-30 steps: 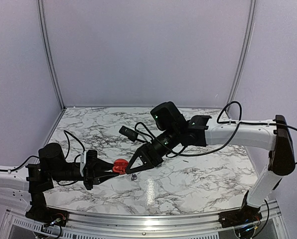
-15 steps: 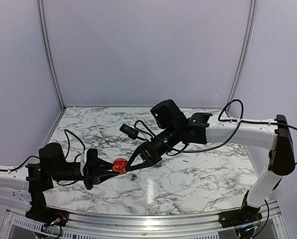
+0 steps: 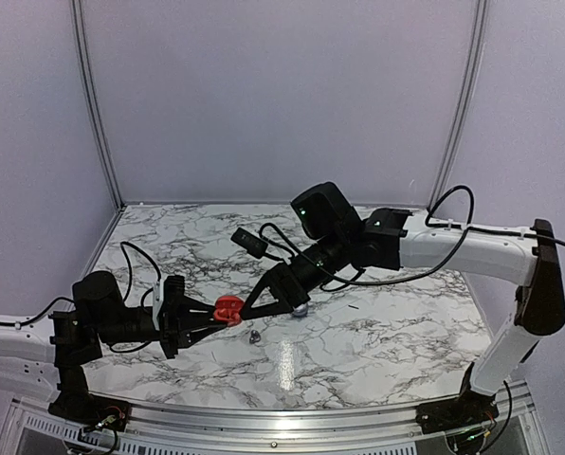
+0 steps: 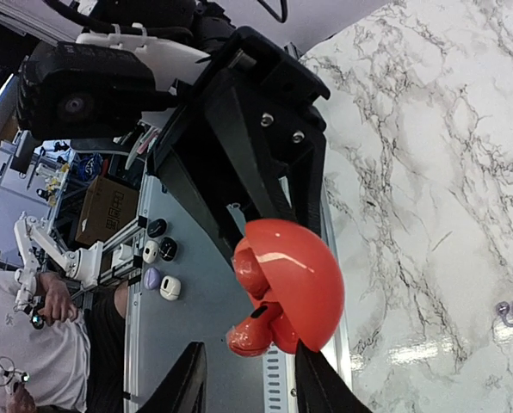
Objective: Insert the wireless bluetooth earbuds into the charging case
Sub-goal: Insert the right earbud at the center of the board.
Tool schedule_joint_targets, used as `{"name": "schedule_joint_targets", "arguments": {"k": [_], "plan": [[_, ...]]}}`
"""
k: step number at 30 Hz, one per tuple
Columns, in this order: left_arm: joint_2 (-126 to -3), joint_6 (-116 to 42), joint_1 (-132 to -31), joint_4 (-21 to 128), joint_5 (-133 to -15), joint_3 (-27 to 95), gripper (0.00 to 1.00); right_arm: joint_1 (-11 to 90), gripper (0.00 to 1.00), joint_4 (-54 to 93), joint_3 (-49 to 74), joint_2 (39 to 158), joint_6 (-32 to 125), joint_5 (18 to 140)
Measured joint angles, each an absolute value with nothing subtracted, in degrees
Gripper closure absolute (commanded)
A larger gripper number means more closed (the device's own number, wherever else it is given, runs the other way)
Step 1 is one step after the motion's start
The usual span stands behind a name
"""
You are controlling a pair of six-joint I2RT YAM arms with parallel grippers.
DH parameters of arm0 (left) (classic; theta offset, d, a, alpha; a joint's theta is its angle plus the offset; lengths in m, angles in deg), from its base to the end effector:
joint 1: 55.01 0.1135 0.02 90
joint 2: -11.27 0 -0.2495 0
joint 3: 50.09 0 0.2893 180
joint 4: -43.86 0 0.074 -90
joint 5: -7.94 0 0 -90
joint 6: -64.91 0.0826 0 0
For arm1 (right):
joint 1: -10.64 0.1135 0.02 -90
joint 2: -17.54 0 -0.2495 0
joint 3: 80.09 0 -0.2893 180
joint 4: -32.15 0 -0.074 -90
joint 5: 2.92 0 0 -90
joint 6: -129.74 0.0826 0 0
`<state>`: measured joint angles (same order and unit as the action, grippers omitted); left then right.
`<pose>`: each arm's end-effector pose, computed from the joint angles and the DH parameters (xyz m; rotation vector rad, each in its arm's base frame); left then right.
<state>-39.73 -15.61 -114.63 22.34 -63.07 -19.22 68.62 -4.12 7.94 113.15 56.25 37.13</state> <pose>0.1218 -0.2609 0.2115 1.1356 1.1647 -0.9389 0.1747 0.3986 0.2619 -1.3746 2.1156 1.6112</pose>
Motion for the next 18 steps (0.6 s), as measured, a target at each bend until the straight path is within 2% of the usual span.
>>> {"name": "schedule_joint_targets", "arguments": {"k": [4,14,15,18], "plan": [[-39.9,-17.1,-114.6,20.3,-63.6,-19.2,1.0,68.6,0.57,-4.1,7.9,111.5,55.9,38.6],[-40.2,-21.0,-114.3,16.4,-64.5,-19.2,1.0,68.6,0.56,-3.4,9.4,105.2,53.3,44.3],[-40.3,-21.5,-114.2,16.1,-64.9,-19.2,1.0,68.7,0.54,-3.1,9.8,104.6,53.2,45.3],[-40.7,-23.4,-114.1,15.6,-66.8,-19.2,1.0,69.3,0.4,-2.0,11.2,102.7,52.7,49.1]]}}
